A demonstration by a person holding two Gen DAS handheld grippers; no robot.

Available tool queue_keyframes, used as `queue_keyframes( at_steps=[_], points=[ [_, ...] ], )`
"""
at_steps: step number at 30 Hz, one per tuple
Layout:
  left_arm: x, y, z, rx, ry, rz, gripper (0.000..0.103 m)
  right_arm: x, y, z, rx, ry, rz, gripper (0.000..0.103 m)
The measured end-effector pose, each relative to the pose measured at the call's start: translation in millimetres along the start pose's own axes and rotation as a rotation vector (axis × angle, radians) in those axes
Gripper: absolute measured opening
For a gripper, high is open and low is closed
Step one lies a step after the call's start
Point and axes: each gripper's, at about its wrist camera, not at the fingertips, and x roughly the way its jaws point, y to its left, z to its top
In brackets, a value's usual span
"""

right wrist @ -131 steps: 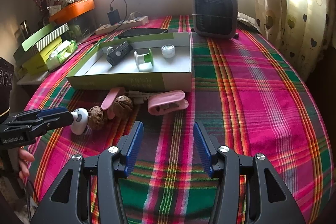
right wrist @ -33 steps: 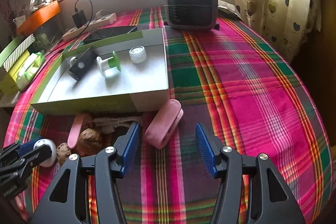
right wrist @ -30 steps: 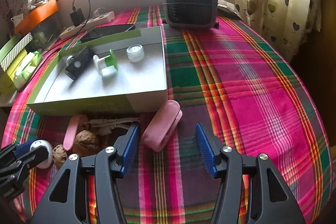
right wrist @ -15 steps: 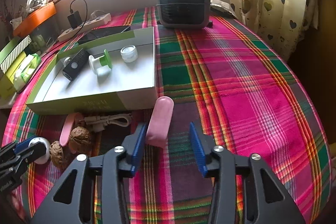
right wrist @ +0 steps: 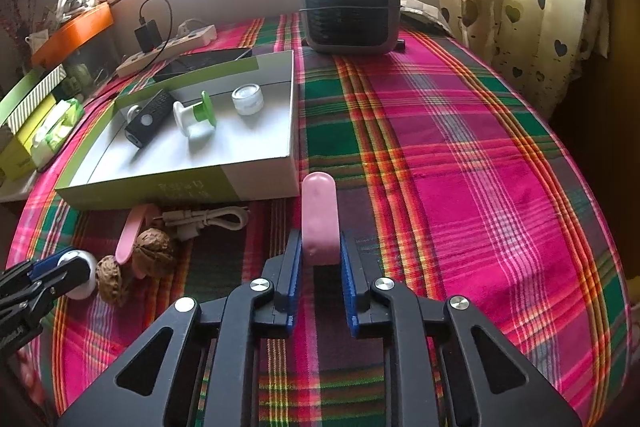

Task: Organize objects
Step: 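Close right tool on the pink case, then lift white toy with left tool while right tool lifts pink case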

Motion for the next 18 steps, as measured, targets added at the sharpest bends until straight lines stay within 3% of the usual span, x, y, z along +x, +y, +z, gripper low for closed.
queue_keyframes(
  at_steps=[18],
  points=[
    [-0.6,-2.2,-0.4,0.005,-0.001,0.005,0.033,-4.5,2.8,-4.1,-0.011,-0.008,0.021,0.019]
  ],
)
